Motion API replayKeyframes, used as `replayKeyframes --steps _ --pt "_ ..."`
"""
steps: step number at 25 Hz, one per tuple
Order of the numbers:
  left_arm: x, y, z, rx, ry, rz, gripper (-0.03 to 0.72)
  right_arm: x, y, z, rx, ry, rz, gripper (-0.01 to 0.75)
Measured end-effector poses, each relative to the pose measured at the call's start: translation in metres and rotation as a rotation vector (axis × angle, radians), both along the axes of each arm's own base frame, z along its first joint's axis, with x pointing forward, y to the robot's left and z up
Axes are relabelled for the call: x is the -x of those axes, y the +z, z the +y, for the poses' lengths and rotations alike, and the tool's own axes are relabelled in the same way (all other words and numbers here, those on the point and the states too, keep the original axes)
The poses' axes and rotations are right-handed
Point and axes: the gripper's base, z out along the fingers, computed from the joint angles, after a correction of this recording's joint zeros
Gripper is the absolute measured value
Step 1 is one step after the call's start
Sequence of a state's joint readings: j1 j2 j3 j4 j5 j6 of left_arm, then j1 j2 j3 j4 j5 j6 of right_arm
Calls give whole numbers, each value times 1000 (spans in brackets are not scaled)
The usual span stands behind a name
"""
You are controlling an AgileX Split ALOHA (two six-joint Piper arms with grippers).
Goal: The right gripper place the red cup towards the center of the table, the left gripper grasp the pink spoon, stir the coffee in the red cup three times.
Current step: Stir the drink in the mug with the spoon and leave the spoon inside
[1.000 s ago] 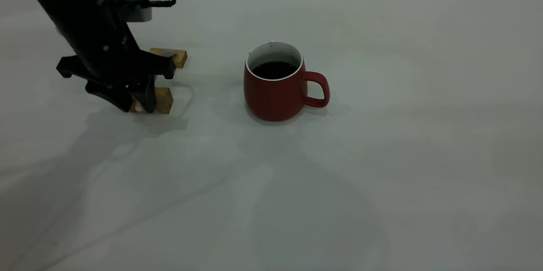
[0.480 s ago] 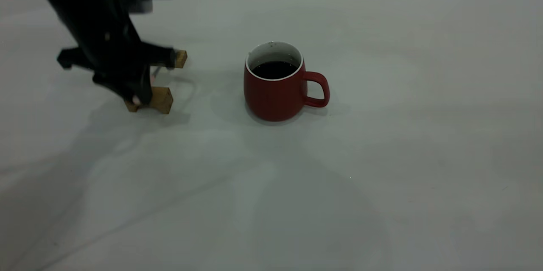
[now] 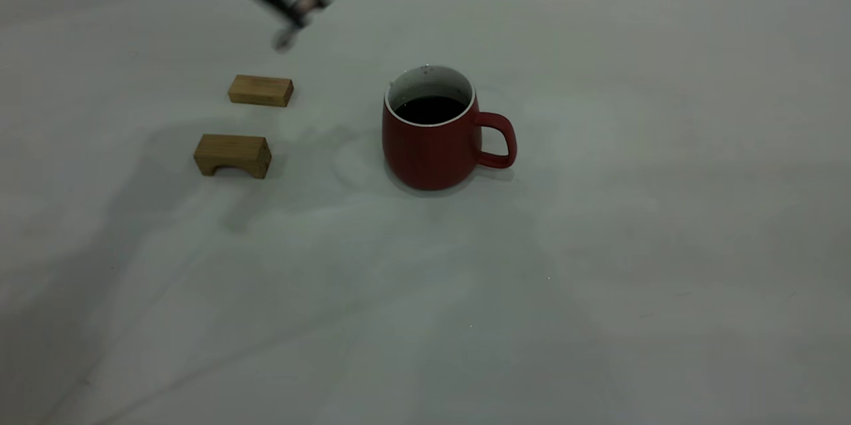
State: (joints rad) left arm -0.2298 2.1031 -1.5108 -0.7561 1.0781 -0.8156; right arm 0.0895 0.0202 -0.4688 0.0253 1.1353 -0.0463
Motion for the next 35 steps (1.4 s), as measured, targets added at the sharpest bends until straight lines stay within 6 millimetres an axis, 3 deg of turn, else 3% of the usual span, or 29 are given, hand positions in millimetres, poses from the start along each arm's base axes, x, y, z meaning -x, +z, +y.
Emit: replayKeyframes --steps 4,11,17,26,32,35 --pt "-3 19 -18 223 266 240 177 0 0 0 0 0 0 586" --pt "-7 22 -28 321 356 326 177 0 0 0 0 0 0 586" --pt "-17 -16 -34 378 416 414 177 0 0 0 0 0 0 586" --pt "-29 -75 -35 376 496 408 177 0 0 0 0 0 0 586" --pt "-35 -101 -32 340 519 301 177 0 0 0 0 0 0 586" --pt "-37 -107 -35 400 510 292 177 0 0 0 0 0 0 586"
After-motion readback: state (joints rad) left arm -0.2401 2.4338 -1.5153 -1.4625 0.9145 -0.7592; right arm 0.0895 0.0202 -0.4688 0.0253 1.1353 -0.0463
